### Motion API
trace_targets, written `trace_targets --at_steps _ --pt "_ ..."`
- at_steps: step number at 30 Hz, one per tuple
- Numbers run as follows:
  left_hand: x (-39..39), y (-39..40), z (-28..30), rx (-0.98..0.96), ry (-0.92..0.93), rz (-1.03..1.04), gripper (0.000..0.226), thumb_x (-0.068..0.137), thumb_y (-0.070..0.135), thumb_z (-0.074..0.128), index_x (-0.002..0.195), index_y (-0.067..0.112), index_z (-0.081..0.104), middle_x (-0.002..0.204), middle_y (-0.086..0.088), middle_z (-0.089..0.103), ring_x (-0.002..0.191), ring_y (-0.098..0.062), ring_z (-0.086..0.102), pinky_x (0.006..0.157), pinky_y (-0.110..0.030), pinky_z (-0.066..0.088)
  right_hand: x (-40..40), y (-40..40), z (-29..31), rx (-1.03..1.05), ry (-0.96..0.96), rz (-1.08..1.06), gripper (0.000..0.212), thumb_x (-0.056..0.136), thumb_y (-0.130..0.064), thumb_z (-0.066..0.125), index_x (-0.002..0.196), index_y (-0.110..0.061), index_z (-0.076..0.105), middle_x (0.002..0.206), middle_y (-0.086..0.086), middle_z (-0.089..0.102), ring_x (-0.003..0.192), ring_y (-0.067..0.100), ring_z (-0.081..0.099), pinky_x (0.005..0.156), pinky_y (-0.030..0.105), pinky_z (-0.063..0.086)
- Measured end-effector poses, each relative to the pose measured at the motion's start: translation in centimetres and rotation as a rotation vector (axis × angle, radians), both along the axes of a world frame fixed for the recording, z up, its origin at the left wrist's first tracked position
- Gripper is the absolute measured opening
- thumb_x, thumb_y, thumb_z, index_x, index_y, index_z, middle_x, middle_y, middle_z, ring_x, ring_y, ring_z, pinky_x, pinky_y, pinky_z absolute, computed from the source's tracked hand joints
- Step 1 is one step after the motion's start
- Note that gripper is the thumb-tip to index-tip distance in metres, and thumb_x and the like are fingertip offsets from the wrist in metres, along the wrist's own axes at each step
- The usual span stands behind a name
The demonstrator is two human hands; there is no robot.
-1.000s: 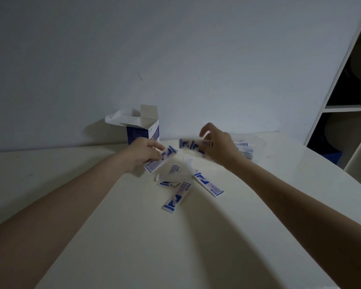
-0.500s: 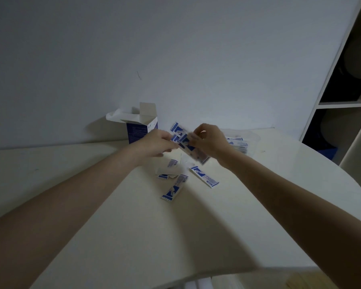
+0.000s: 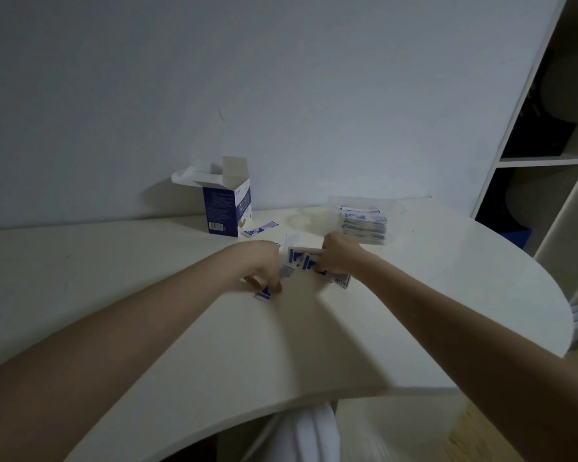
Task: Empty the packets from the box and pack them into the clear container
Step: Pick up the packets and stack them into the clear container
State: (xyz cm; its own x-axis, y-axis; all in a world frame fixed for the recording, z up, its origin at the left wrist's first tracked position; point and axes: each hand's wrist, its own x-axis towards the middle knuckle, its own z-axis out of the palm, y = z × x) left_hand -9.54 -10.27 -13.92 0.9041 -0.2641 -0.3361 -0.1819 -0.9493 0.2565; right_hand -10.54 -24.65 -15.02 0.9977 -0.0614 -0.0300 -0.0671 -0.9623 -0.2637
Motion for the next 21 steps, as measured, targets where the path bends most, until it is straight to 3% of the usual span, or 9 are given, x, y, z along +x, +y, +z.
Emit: trace_targets --at_steps 2,5,8,11,14,17,21 --pt "-0.1 -0.1 0.2 0.065 -0.023 -0.037 0.021 0.081 0.024 0.07 0.077 0.014 0.052 0.078 -0.002 0.053 0.062 -0.016 0.052 0.047 -0.018 0.039 0.3 0.4 0.0 -0.052 -0.013 0.021 0.02 0.082 -0.009 0.063 0.074 -0.006 0.045 0.067 0.005 0.041 0.079 0.023 0.045 0.046 0.021 0.027" --pt "-0.1 0.0 0.3 0.048 -0.068 -0.107 0.029 0.078 0.02 0.072 0.099 0.017 0.053 0.099 -0.007 0.052 0.082 -0.019 0.049 0.053 -0.019 0.036 0.6 0.9 0.4 -0.043 -0.004 0.013 0.012 0.08 -0.006 0.065 0.088 0.0 0.059 0.064 0.004 0.041 0.065 0.018 0.044 0.045 0.019 0.027" --pt "-0.3 0.8 0.1 -0.125 -0.101 -0.059 0.053 0.079 0.016 0.072 0.124 0.01 0.044 0.111 -0.01 0.051 0.081 -0.017 0.047 0.052 -0.018 0.032 0.5 0.5 0.6 0.057 0.048 0.017 0.039 0.077 -0.007 0.069 0.112 0.002 0.059 0.089 0.011 0.055 0.078 0.019 0.049 0.051 0.023 0.036" --pt "0.4 1.8 0.3 -0.245 -0.123 0.014 0.058 0.077 0.019 0.075 0.121 0.009 0.039 0.102 -0.006 0.049 0.084 -0.017 0.048 0.057 -0.022 0.035 0.5 -0.3 0.4 0.205 -0.002 0.008 0.042 0.079 -0.004 0.065 0.118 -0.002 0.053 0.099 0.01 0.052 0.088 0.02 0.046 0.059 0.026 0.039" --pt "1.3 2.4 1.3 -0.265 -0.145 0.027 0.032 0.082 0.015 0.069 0.104 0.008 0.048 0.098 -0.008 0.051 0.086 -0.019 0.048 0.063 -0.026 0.035 1.0 -1.6 2.0 0.304 -0.096 0.041 0.031 0.084 -0.009 0.059 0.115 -0.006 0.052 0.093 0.011 0.056 0.081 0.021 0.052 0.068 0.028 0.046" --pt "2.3 2.4 1.8 -0.258 -0.16 -0.025 0.038 0.088 0.018 0.061 0.118 0.002 0.045 0.1 -0.007 0.057 0.084 -0.019 0.048 0.06 -0.025 0.034 0.5 -2.3 4.9 0.138 -0.151 0.216 0.018 0.088 -0.015 0.059 0.102 -0.004 0.06 0.084 0.005 0.052 0.077 0.019 0.051 0.067 0.024 0.039" --pt "2.5 1.4 1.9 -0.316 -0.026 -0.122 0.047 0.091 0.014 0.057 0.13 0.007 0.033 0.093 -0.004 0.066 0.087 -0.018 0.064 0.066 -0.021 0.045 -0.5 -0.9 6.0 -0.066 -0.159 0.498 0.031 0.086 -0.017 0.063 0.117 -0.011 0.061 0.12 0.002 0.049 0.112 0.022 0.046 0.088 0.022 0.035"
